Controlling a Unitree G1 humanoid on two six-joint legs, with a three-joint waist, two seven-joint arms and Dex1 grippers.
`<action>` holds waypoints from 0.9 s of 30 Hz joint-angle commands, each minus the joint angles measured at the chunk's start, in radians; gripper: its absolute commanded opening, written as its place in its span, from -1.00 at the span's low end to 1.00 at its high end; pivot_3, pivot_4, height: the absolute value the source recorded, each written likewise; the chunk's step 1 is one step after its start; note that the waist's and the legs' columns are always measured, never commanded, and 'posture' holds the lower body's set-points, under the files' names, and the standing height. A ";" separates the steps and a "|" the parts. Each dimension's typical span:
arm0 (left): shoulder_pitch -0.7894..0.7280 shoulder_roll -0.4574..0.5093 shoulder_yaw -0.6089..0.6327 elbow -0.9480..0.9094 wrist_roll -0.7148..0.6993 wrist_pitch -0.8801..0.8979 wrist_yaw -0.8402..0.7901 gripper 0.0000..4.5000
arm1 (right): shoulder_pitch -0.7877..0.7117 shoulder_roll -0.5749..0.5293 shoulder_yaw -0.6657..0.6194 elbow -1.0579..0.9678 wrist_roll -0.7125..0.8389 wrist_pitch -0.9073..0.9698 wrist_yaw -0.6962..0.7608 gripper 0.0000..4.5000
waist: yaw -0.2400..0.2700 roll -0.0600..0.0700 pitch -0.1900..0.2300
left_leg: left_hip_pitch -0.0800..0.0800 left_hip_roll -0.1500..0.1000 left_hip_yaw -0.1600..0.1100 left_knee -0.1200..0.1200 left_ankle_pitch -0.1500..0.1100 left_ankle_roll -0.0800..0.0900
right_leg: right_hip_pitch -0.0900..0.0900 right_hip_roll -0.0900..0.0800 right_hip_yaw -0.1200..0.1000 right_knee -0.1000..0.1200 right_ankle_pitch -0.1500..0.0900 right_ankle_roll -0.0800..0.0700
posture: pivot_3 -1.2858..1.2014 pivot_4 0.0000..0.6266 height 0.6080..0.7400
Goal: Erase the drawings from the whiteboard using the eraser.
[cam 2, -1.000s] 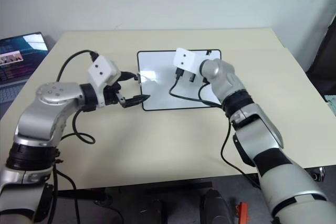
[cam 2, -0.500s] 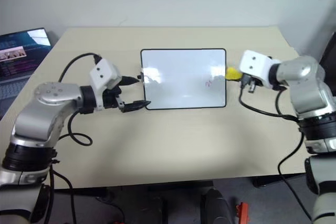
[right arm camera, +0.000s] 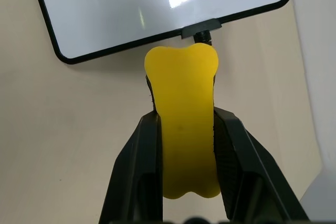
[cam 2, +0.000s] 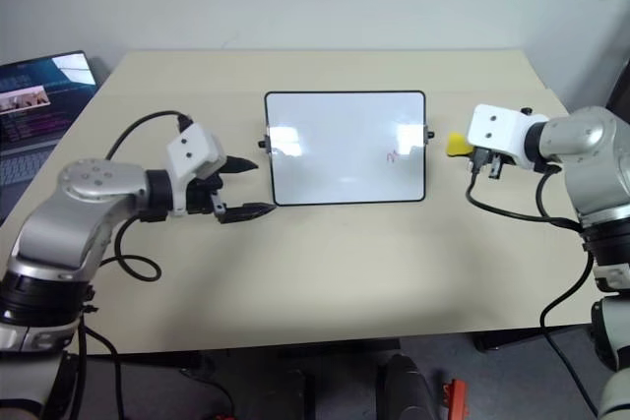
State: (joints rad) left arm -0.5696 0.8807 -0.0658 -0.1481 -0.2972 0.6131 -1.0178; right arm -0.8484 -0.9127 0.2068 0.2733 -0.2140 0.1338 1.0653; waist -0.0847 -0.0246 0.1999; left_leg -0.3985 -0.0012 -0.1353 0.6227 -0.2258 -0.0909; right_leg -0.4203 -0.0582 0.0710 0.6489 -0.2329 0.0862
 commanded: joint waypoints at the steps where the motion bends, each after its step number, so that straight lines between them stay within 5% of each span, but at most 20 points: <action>1: 0.001 0.029 0.049 -0.043 -0.022 0.011 -0.012 1.00 | -0.002 -0.025 -0.028 -0.015 0.003 -0.021 0.001 -0.57 | 0.000 0.000 0.000 | 0.000 0.000 0.000 0.000 0.000 0.000 | 0.000 0.000 0.000 0.000 0.000 0.000 | 0.03 -0.52 1.00; 27: 0.014 0.055 0.081 -0.057 -0.050 0.035 -0.011 1.00 | -0.020 -0.016 -0.026 0.055 -0.003 -0.068 -0.028 -0.57 | -0.001 0.000 0.000 | 0.000 0.000 0.000 0.001 0.000 0.000 | 0.000 0.000 0.000 0.000 0.000 0.000 | 0.03 -0.52 1.00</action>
State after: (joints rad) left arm -0.5507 0.9172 -0.0299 -0.1654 -0.3340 0.6481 -1.0340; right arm -0.8397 -0.9198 0.2068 0.3354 -0.2148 0.0799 1.0452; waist -0.0856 -0.0244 0.2000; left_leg -0.3983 -0.0012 -0.1352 0.6232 -0.2258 -0.0909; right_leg -0.4201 -0.0581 0.0710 0.6493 -0.2328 0.0861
